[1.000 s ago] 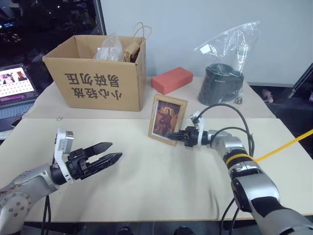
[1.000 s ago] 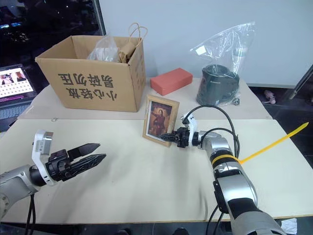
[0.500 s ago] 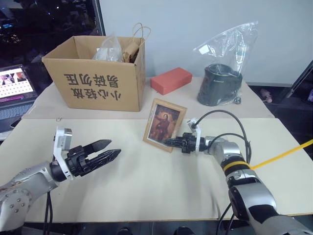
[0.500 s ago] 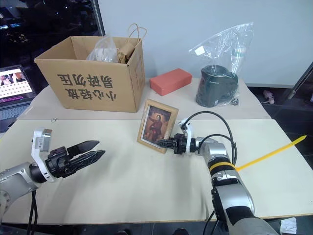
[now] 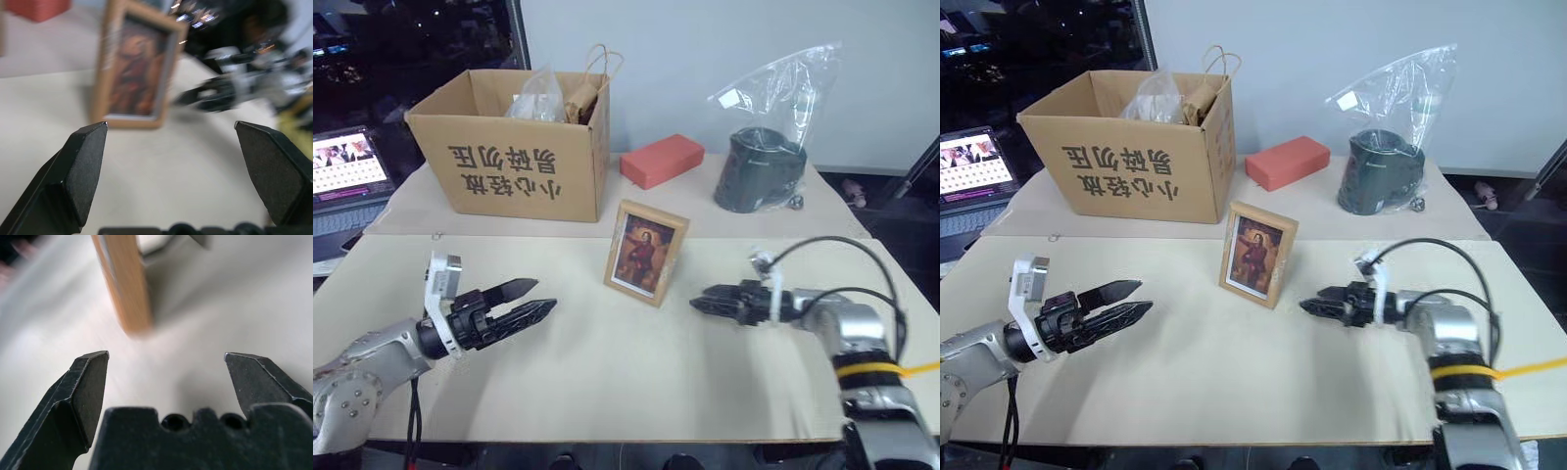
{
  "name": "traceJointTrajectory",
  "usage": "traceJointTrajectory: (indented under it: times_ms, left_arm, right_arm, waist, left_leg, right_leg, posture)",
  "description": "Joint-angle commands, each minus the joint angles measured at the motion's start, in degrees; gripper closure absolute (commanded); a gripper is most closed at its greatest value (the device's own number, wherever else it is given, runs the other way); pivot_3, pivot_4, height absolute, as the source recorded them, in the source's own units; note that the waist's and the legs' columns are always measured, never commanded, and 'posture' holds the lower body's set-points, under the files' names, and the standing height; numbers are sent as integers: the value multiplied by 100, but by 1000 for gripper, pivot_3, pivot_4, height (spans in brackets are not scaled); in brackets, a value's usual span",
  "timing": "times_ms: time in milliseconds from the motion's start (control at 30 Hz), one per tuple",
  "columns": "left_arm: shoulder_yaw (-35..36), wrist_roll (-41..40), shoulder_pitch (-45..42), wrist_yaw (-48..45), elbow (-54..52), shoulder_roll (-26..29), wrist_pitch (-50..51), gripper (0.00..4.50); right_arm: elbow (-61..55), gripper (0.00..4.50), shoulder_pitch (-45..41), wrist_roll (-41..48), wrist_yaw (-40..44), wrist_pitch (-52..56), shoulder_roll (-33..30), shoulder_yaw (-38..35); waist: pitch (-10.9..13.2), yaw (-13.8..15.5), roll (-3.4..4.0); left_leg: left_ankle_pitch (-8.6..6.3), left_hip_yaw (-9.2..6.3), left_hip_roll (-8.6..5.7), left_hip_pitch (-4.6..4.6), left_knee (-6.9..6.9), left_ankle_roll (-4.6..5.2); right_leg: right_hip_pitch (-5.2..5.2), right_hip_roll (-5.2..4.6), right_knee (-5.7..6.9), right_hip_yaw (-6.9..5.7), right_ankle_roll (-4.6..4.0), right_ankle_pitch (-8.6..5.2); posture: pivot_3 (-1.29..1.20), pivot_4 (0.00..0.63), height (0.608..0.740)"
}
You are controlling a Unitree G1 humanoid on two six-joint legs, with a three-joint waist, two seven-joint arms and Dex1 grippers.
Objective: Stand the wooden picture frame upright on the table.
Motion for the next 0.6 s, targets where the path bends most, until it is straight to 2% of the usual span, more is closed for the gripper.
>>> traceJointTrajectory:
  times_ms: [33, 133, 200, 300, 600]
  left_arm:
    - [-597, 1421, 367, -145, 57, -60, -1072, 0]
    - [-939, 2521, 160, 458, 565, -328, -1796, 0]
    - [-1267, 3221, 113, 494, 885, -268, -2221, 0]
    - [-1546, 3369, -65, 176, 1349, -172, -2051, 0]
    - [-1544, 3289, -754, 43, 1923, -572, -1957, 0]
  right_arm:
    - [-1272, 59, 833, 47, -41, -599, -308, -339]
    - [-1917, 59, 1331, -24, -826, -1033, -56, -750]
    - [-2248, 59, 1578, -1, -1327, -1015, 176, -942]
    - [-2490, 59, 1990, -28, -2046, -1001, 583, -1138]
    - [-2774, 59, 2392, -80, -2684, -1360, 852, -1213]
  waist:
    - [0, -22, 1]
    - [1, -49, -1]
    - [1, -40, -3]
    - [-5, -23, -12]
    - [-3, 69, -8]
  left_leg:
    - [0, 1, 0, 0, 0, 0]
    - [0, 4, 1, 2, 4, 0]
    - [9, 4, 1, 3, 11, 6]
    - [17, 5, 0, 3, 17, 9]
    - [17, 6, 0, -3, 11, 10]
  right_leg:
    - [0, 0, -2, 2, 0, 0]
    - [-1, 1, 0, 5, -1, 1]
    - [1, 4, 3, 5, 5, 7]
    - [5, 2, -2, 11, 14, 18]
    - [3, 1, -3, 7, 13, 17]
  posture:
    - [0, 150, 740]
    - [0, 150, 740]
    - [0, 150, 740]
    - [0, 150, 740]
    - [0, 150, 740]
